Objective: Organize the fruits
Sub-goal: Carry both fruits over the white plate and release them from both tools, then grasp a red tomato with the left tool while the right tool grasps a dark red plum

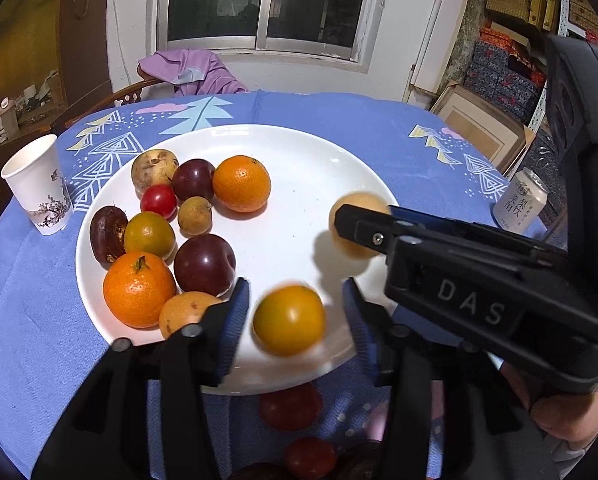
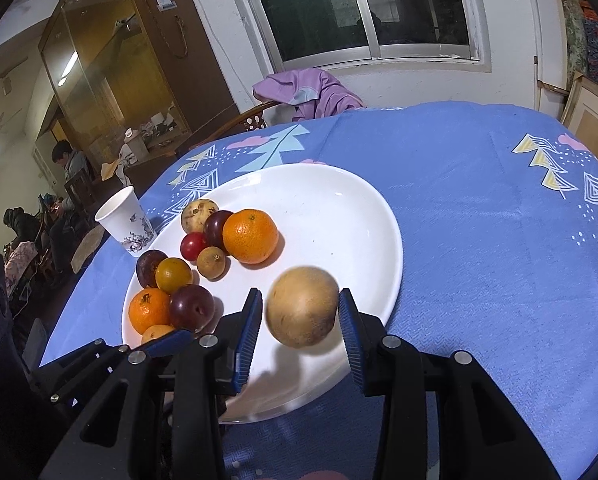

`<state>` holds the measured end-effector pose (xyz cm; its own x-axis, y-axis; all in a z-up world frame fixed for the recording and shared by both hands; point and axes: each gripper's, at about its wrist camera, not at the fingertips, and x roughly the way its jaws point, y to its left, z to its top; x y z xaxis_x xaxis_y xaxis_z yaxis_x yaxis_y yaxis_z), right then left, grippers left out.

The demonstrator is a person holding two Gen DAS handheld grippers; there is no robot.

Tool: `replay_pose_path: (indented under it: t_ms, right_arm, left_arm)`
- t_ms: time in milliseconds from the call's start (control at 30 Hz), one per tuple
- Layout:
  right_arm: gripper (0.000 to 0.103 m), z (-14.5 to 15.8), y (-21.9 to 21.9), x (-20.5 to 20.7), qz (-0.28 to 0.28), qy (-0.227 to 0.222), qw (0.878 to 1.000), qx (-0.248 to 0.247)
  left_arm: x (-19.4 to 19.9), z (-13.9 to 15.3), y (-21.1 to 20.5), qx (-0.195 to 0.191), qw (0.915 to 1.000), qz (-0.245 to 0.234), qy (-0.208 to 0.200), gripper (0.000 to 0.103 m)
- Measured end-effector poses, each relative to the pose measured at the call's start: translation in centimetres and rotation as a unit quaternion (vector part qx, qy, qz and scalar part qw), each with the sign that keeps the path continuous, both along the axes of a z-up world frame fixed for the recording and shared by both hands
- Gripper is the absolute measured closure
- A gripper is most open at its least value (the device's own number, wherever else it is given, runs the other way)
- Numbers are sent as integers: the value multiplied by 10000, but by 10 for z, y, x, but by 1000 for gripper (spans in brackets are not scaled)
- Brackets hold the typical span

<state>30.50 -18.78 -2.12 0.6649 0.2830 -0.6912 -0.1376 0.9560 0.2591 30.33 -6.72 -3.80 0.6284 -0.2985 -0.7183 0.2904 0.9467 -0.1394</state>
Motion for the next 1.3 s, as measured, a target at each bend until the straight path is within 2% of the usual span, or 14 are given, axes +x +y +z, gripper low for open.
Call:
replay_pose_path:
  t_ms: [100, 333, 500, 600, 700, 767, 900, 1033, 1133, 1233, 1300]
  right_arm:
    - [63, 3, -2, -1, -1, -43, 10000, 59]
    - [63, 15, -7, -5, -75, -219, 9997, 117]
    - [63, 43, -11, -26, -88, -476, 9985, 237]
    - [61, 61, -12, -54, 30, -637, 9975, 298]
    - [52, 69, -11, -92, 157, -787, 9965, 213]
    - [44, 67, -13, -115, 173, -835, 9963, 111]
    - [41, 45, -26, -151, 105, -781, 9968, 125]
    - [39, 13, -44, -156, -58, -296, 9989, 356]
    - [38, 10, -53, -151, -207, -278, 9985, 413]
    - [31, 11, -58, -150, -299, -313, 9981, 433]
    - [30, 9, -60, -147, -313, -253, 9979, 504]
  left_arm:
    - [-1, 1, 1, -9, 10000, 8, -35, 47]
    - [-2, 10, 13, -240, 9996, 132, -93, 47]
    - [-13, 27, 31, -295, 9988, 301, -255, 47]
    - [-31, 40, 51, -246, 9972, 538, -456, 29]
    - [-59, 40, 75, -223, 9958, 728, -510, 27]
    - [-77, 34, 89, -265, 9952, 821, -456, 27]
    - [-107, 15, 107, -79, 9944, 1004, -335, 27]
    - [-125, -5, 109, 213, 9939, 1059, -200, 27]
    - [-124, -8, 104, 301, 9946, 971, -201, 27]
    - [-115, -10, 94, 405, 9949, 907, -154, 26]
    - [-104, -8, 89, 284, 9961, 837, -67, 26]
